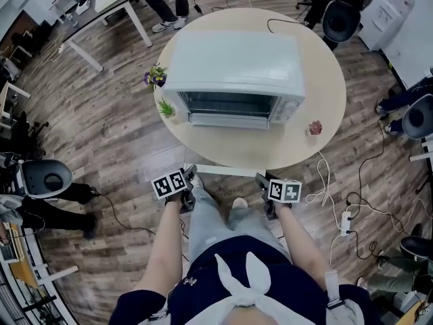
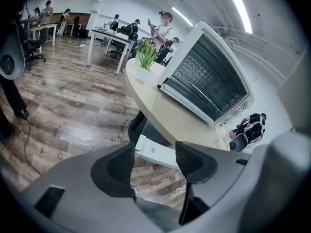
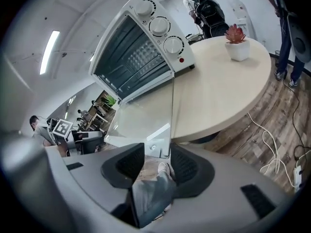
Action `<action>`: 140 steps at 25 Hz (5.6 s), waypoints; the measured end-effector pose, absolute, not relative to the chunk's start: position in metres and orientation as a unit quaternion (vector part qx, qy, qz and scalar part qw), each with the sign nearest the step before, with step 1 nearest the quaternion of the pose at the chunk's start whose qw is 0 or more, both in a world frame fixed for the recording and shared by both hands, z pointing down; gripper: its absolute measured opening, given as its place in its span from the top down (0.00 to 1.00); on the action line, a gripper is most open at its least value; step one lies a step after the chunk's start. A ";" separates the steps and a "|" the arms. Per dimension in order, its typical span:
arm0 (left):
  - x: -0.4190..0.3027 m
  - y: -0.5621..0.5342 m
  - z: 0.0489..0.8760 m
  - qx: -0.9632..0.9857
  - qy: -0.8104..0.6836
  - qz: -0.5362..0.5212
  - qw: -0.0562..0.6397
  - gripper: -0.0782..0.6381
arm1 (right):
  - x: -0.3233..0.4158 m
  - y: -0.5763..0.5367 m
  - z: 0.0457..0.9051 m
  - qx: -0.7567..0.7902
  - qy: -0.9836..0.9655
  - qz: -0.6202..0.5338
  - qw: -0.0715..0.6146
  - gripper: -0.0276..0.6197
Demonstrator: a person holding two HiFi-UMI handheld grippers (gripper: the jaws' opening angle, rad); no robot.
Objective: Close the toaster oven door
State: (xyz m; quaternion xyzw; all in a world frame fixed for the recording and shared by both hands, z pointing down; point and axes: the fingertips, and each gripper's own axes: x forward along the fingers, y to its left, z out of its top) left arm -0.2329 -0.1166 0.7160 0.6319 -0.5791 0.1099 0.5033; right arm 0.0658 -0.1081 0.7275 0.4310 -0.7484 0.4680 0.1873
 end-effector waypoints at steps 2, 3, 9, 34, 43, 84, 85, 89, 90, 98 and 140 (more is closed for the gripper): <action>-0.235 -0.116 0.721 0.627 -0.580 0.108 0.510 0.52 | 0.066 -0.110 0.730 0.433 -0.745 0.472 0.189 0.71; -0.235 -0.115 0.725 0.624 -0.577 0.105 0.516 0.52 | 0.066 -0.110 0.731 0.434 -0.742 0.473 0.190 0.73; -0.238 -0.112 0.733 0.610 -0.588 0.102 0.521 0.65 | 0.069 -0.109 0.731 0.429 -0.743 0.474 0.199 0.77; -0.239 -0.112 0.697 0.636 -0.580 0.133 0.491 0.65 | 0.070 -0.106 0.697 0.438 -0.753 0.460 0.171 0.77; -0.238 -0.112 0.686 0.636 -0.583 0.132 0.488 0.65 | 0.071 -0.107 0.687 0.439 -0.759 0.455 0.156 0.77; -0.240 -0.122 0.639 0.655 -0.598 0.098 0.452 0.65 | 0.068 -0.115 0.639 0.461 -0.779 0.396 0.153 0.76; -0.241 -0.122 0.638 0.655 -0.598 0.098 0.451 0.65 | 0.068 -0.116 0.638 0.462 -0.780 0.394 0.154 0.76; -0.240 -0.123 0.634 0.655 -0.600 0.094 0.449 0.65 | 0.068 -0.117 0.634 0.463 -0.783 0.388 0.146 0.76; -0.240 -0.123 0.633 0.656 -0.600 0.093 0.449 0.65 | 0.069 -0.117 0.633 0.464 -0.785 0.385 0.142 0.75; -0.240 -0.127 0.625 0.660 -0.600 0.078 0.445 0.65 | 0.070 -0.120 0.624 0.465 -0.795 0.370 0.118 0.74; -0.242 -0.149 0.582 0.686 -0.617 0.050 0.383 0.65 | 0.047 -0.131 0.615 0.436 -0.820 0.350 0.122 0.79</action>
